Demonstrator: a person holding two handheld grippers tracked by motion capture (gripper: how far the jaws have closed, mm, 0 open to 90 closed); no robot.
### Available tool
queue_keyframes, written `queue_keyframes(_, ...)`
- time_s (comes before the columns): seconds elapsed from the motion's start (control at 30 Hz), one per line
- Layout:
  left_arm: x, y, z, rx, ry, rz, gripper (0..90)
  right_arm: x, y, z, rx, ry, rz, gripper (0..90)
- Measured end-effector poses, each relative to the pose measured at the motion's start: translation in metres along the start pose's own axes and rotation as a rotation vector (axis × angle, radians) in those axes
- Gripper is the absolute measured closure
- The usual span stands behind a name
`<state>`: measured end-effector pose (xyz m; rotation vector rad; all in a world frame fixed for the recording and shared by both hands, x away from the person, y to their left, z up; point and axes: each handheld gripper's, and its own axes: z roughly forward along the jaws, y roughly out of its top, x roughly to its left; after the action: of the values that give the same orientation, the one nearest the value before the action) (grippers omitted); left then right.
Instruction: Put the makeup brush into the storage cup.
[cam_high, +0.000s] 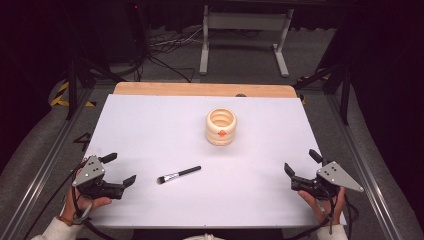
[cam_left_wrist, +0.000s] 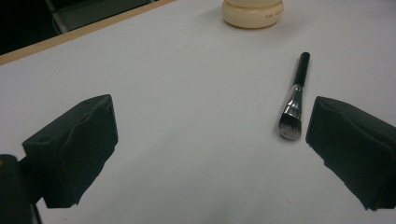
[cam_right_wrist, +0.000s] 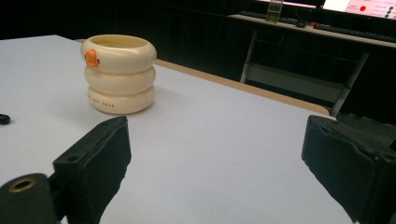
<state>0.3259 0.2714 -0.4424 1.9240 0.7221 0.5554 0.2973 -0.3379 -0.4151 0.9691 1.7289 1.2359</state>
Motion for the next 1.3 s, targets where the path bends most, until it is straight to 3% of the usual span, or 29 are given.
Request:
queue_keyframes(0.17,-0.002,0.000,0.000,0.009,0.010,0.011,5.7,0.002,-0.002,0.004,0.017,0.006,-0.002,8.9)
queue_keyframes(0.33,-0.002,0.002,0.004,0.063,0.005,0.015,6.9,0.005,-0.003,0.007,0.043,0.014,-0.019,8.9)
queue_keyframes(0.43,-0.002,0.010,0.008,0.122,-0.036,0.009,8.7,0.005,-0.004,0.009,0.053,0.014,-0.017,9.0)
queue_keyframes(0.47,-0.002,0.010,0.008,0.122,-0.036,0.009,10.4,0.005,-0.004,0.009,0.053,0.014,-0.017,9.0)
queue_keyframes(0.53,-0.006,0.019,0.012,0.189,-0.034,0.064,11.9,0.005,-0.004,0.010,0.057,0.015,-0.012,9.0)
queue_keyframes(0.67,-0.013,0.039,0.022,0.299,-0.088,0.115,13.6,0.005,-0.006,0.012,0.073,0.021,-0.001,9.0)
queue_keyframes(0.7,-0.014,0.044,0.026,0.324,-0.117,0.123,13.6,0.005,-0.007,0.012,0.079,0.023,0.000,9.0)
queue_keyframes(0.83,-0.022,0.060,0.044,0.406,-0.136,0.186,15.2,0.005,-0.007,0.013,0.086,0.021,-0.001,9.1)
queue_keyframes(0.93,-0.027,0.068,0.056,0.463,-0.167,0.225,15.9,0.004,-0.008,0.013,0.089,0.020,0.002,9.1)
queue_keyframes(1.0,-0.032,0.077,0.070,0.526,-0.196,0.261,16.9,0.004,-0.008,0.013,0.092,0.017,0.007,9.2)
queue_keyframes(1.07,-0.036,0.082,0.080,0.574,-0.232,0.272,20.7,0.004,-0.008,0.013,0.096,0.020,0.009,9.2)
queue_keyframes(1.1,-0.036,0.082,0.080,0.574,-0.232,0.272,21.4,0.004,-0.008,0.013,0.096,0.020,0.009,9.2)
queue_keyframes(1.17,-0.041,0.086,0.093,0.646,-0.257,0.302,23.4,0.004,-0.008,0.014,0.104,0.025,0.009,9.2)
queue_keyframes(1.3,-0.048,0.092,0.115,0.742,-0.281,0.335,30.8,0.004,-0.009,0.016,0.113,0.029,0.011,9.2)
